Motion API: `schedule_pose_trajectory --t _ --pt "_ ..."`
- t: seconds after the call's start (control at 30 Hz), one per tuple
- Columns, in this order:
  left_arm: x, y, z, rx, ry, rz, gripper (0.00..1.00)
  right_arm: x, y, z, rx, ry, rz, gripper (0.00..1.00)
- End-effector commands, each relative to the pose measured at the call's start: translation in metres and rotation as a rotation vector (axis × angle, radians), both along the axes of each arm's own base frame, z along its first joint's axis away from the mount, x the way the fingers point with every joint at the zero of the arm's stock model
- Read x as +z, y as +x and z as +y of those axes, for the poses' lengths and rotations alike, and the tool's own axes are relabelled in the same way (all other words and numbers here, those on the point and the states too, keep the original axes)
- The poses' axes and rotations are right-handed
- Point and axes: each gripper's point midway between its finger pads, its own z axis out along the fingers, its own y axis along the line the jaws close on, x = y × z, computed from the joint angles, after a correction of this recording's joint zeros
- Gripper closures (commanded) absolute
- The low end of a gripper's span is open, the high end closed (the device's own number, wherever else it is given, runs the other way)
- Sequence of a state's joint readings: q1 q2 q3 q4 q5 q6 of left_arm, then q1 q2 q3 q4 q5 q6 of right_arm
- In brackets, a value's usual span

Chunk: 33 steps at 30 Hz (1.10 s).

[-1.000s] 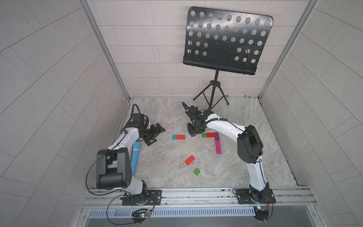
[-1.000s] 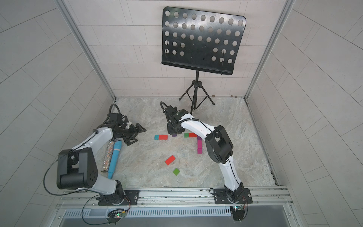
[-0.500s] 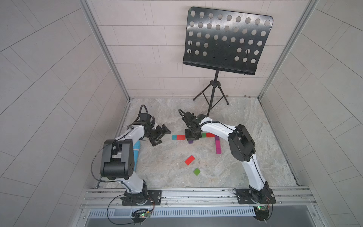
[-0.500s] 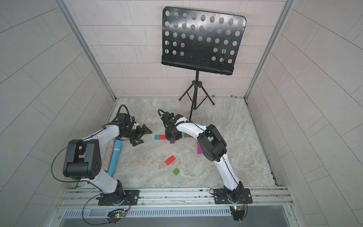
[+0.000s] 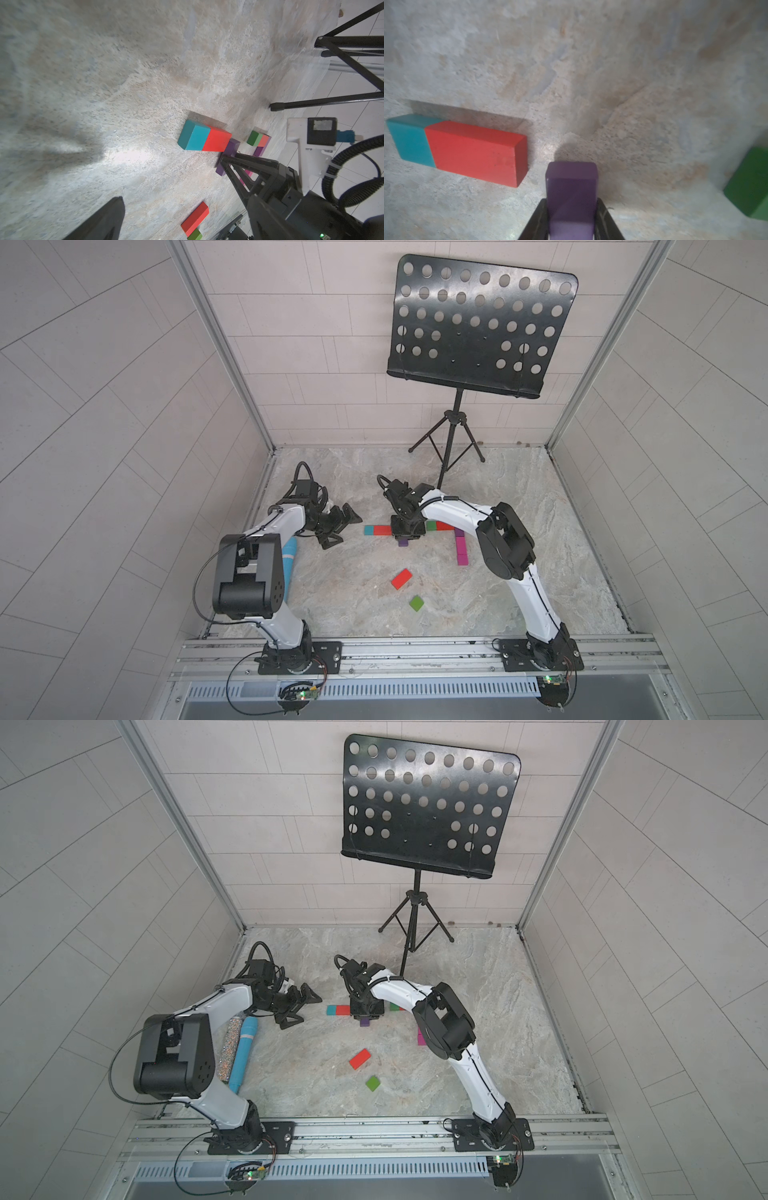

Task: Assemble the number 7 with building blocks
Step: Place the building block at the center of the board, then assemble the building block at the center of the board.

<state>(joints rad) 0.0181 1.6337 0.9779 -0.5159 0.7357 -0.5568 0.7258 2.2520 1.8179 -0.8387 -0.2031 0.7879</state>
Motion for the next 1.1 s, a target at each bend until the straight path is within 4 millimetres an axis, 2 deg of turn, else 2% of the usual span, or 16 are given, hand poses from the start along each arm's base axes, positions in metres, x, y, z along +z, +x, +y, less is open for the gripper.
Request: schedule_pose_trajectory --t 0.0,0.17,0.4,0.6,1.07 --pt "-0.001 0.000 -0.003 -0.025 -0.002 -0.006 0.00 -0.005 -0.001 -0.001 -0.010 -0.029 0.014 0.58" --pt "-0.002 -0.001 -0.003 -0.025 -0.001 -0.004 0.00 0.007 0.000 0.000 -0.006 -0.025 -0.010 0.52" --pt "0.000 -0.001 -0.002 -0.024 0.000 -0.007 0.00 0.027 -0.008 -0.004 0.018 -0.051 -0.044 0.51" --pt "-0.001 -0.001 -0.002 -0.023 -0.001 -0.005 0.00 0.021 -0.015 -0.005 0.032 -0.066 -0.031 0.54" --pt "-0.002 -0.002 -0.003 -0.027 0.000 -0.002 0.00 0.011 -0.017 -0.006 0.036 -0.088 -0.011 0.59"
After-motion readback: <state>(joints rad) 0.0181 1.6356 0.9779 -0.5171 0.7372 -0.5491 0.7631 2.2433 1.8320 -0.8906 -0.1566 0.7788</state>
